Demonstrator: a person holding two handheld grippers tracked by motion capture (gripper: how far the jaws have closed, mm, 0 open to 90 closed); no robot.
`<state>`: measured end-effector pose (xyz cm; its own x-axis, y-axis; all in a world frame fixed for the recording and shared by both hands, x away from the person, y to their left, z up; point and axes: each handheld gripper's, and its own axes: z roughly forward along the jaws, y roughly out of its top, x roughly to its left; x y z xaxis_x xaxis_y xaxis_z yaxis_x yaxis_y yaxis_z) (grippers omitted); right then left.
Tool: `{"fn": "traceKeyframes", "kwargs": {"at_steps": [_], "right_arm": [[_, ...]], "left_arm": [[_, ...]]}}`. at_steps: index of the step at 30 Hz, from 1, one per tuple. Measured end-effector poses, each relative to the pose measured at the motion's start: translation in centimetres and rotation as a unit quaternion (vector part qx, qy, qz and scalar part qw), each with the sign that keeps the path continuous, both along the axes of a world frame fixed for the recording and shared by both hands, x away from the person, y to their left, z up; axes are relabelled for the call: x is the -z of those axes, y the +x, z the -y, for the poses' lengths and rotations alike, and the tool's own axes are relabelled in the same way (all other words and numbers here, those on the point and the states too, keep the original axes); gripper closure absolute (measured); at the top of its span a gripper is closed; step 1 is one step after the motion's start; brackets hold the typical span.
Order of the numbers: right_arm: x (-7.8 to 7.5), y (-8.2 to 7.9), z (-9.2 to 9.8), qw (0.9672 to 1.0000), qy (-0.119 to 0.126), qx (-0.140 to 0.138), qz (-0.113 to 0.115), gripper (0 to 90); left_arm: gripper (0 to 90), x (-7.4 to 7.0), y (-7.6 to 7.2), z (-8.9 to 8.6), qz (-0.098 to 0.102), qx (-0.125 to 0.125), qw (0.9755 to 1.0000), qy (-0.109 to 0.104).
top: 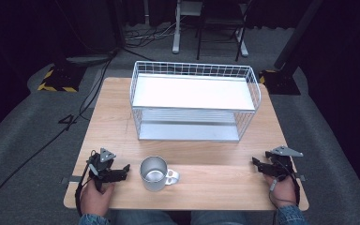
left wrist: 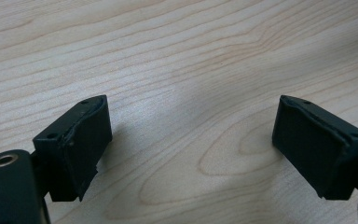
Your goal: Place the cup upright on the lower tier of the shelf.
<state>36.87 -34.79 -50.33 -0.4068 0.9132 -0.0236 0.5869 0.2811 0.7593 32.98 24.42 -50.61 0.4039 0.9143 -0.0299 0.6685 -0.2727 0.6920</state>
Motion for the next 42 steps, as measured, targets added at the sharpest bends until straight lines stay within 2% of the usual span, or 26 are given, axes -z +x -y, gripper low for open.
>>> {"fn": "traceKeyframes", "kwargs": {"at_steps": [6,13,17,23,25,26,31,42], "right_arm": [[-0.6,-0.3,-0.7,0.9996,0.021,-0.016,0.007,31.6],[-2.9,-1.1,-2.4,0.9968,0.062,-0.050,0.013,31.7],[-4.3,-1.6,-3.9,0.9949,0.061,-0.076,0.026,31.9],[-5.1,-2.0,-5.1,0.9926,0.069,-0.097,0.024,31.9],[-5.7,-2.4,-5.8,0.9903,0.081,-0.110,0.025,32.3],[-5.7,-2.4,-5.8,0.9903,0.081,-0.110,0.025,32.3],[-6.9,-3.3,-7.6,0.9859,0.082,-0.142,0.035,32.5],[-7.4,-4.0,-10.4,0.9789,0.077,-0.187,0.030,32.5]], "left_arm": [[12.2,0.0,0.0,0.0,0.000,0.000,1.0000,0.000],[12.2,0.0,0.0,0.0,0.000,0.000,1.0000,0.000],[12.2,0.0,0.0,0.0,0.000,0.000,1.0000,0.000],[12.2,0.0,0.0,0.0,0.000,0.000,1.0000,0.000],[12.2,0.0,0.0,0.0,0.000,0.000,1.0000,0.000],[12.2,0.0,0.0,0.0,0.000,0.000,1.0000,0.000],[12.2,0.0,0.0,0.0,0.000,0.000,1.0000,0.000],[12.2,0.0,0.0,0.0,0.000,0.000,1.0000,0.000]]}}
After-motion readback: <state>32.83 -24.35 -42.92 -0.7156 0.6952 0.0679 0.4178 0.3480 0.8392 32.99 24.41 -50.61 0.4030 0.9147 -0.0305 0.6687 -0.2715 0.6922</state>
